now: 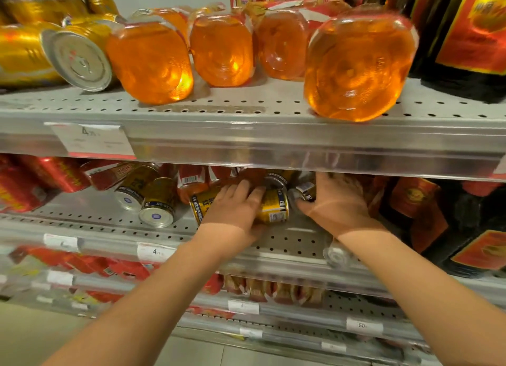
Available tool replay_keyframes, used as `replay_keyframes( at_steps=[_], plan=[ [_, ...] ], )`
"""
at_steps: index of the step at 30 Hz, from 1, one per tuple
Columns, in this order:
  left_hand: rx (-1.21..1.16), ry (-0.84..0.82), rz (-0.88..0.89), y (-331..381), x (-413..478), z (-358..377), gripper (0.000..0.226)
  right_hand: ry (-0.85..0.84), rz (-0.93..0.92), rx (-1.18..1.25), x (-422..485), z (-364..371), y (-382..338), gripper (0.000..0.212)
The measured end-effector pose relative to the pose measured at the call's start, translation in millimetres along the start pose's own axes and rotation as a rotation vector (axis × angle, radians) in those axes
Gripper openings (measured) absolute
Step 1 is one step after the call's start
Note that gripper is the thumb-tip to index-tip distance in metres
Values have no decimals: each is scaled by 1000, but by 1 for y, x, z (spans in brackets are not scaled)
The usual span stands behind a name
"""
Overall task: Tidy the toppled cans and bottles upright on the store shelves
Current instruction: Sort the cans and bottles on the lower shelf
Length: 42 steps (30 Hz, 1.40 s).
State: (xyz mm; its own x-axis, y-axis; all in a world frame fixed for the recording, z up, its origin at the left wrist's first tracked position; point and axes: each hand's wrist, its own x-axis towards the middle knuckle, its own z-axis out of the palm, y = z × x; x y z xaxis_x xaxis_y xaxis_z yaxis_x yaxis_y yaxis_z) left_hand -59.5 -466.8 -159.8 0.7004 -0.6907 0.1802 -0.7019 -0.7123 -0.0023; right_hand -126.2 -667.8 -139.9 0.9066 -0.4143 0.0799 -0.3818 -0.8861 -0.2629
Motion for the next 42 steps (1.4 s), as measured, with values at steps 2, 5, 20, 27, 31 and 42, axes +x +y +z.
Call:
replay_keyframes(
  at_steps=[2, 5, 20, 27, 31, 42],
  plan=[
    [-115, 66, -23, 3, -19, -4, 79, 19, -18, 97, -6, 0, 1, 84],
    [-244, 127, -92, 4, -43, -14, 82, 81, -30, 196, -13, -2, -3, 85],
    [-559, 386, -399, -223, -165, -46, 56, 73, -277, 306, -55, 19, -236, 68],
    [-481, 262, -436, -368, -174, -35, 65, 34, -280, 277, -40, 74, -383, 64],
    [-460, 188, -376, -401, -160, -39, 70, -11, -261, 253, -25, 78, -424, 66],
    [149, 123, -174, -408, -163, -39, 64, 13, -290, 13, -4, 99, -456, 62]
  ],
)
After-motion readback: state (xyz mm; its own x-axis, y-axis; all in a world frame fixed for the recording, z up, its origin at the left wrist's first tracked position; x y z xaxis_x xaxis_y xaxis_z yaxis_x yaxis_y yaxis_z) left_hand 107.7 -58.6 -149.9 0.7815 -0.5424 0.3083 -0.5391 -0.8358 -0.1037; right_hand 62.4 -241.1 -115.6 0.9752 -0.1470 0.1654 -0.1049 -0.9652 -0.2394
